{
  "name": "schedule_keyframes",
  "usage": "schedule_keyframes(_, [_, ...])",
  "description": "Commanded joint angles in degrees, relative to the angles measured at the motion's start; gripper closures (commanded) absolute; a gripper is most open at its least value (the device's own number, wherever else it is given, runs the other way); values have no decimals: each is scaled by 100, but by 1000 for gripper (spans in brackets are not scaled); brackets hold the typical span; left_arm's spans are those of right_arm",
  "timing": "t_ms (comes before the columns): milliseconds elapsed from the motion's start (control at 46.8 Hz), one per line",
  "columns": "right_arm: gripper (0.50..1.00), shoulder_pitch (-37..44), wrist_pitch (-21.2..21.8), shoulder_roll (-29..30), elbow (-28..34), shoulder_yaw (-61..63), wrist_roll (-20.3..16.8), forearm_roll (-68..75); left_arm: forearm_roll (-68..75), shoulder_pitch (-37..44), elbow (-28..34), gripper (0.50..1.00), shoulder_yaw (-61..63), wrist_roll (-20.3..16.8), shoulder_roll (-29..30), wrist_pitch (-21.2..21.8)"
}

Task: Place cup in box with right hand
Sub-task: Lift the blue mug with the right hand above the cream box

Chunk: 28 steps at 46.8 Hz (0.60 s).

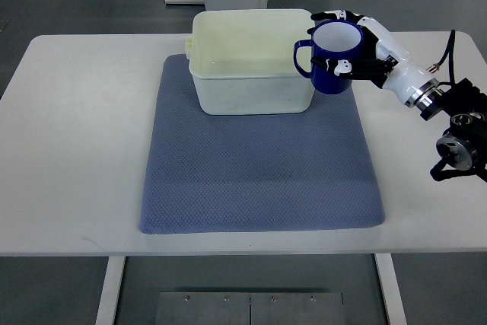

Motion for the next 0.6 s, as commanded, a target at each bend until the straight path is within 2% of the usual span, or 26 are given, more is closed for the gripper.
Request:
schedule_keyframes(0, [1000,192,-1,40,-29,-23,-97,102,5,-5,0,500,0,-1,0,0])
schedule_keyframes(321, [1000,974,-89,549,-477,-542,-308,568,5,-5,0,500,0,-1,0,0])
schedule_keyframes(577, [1000,1185,-107,1322,-1162,-577,-554,682,-3,3,0,500,0,-1,0,0])
